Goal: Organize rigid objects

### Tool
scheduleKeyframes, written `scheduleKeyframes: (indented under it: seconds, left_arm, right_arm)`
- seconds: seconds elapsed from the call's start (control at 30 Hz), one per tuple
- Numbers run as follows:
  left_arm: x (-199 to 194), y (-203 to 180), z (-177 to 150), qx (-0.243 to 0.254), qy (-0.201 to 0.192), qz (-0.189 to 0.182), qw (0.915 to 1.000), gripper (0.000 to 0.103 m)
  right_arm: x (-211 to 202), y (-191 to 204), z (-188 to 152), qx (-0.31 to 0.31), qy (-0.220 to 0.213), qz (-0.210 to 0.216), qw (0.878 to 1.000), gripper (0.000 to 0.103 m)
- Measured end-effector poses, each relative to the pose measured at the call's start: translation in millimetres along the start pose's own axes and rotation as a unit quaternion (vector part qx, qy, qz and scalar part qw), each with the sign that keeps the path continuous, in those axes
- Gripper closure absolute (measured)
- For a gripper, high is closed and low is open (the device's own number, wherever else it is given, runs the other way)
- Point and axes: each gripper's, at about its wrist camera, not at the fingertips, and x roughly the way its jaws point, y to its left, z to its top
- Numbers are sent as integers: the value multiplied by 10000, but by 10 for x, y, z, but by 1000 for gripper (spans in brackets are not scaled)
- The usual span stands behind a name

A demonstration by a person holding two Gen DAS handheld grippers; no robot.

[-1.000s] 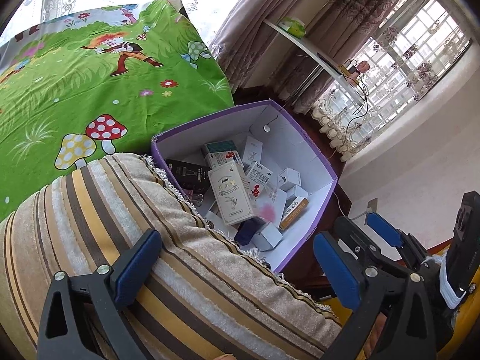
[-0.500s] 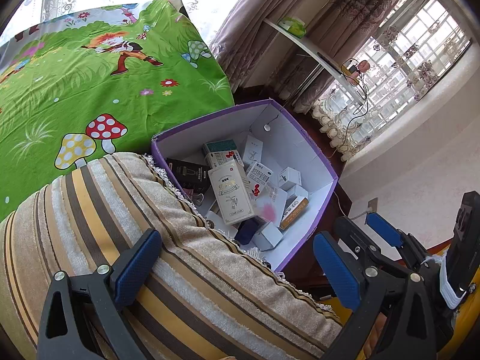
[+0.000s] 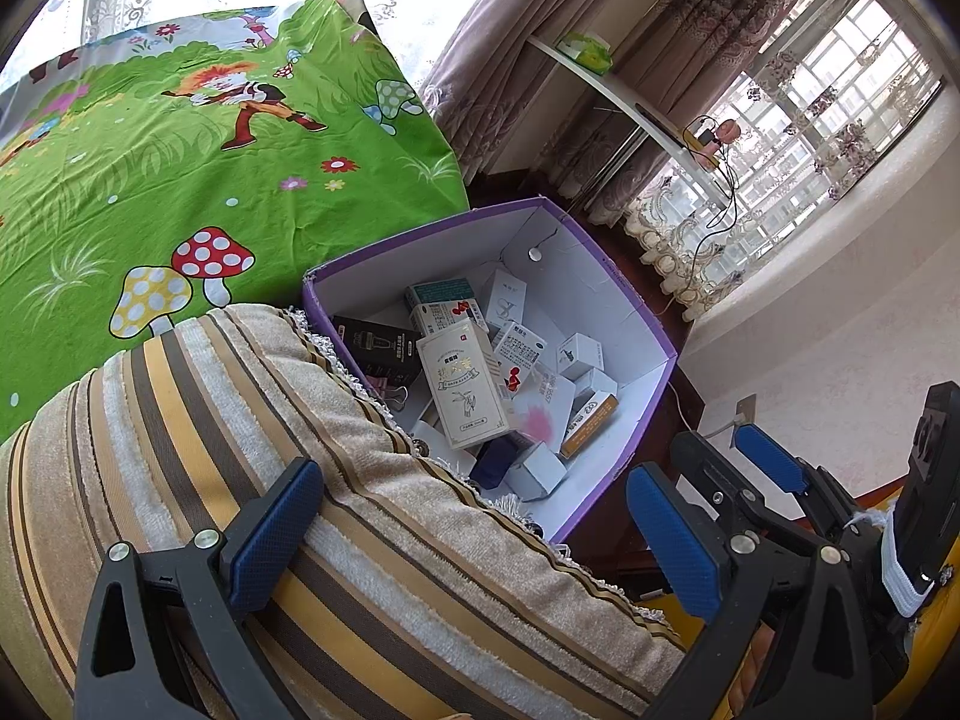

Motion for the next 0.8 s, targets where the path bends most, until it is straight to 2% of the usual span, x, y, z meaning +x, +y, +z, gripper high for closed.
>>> scheduleKeyframes:
  seconds: [0.8]
  left_arm:
    - [28,-20,-15,105,-43,83,9999,1]
  right_arm:
    - [9,-10,-3,14,12,-1,10000,27]
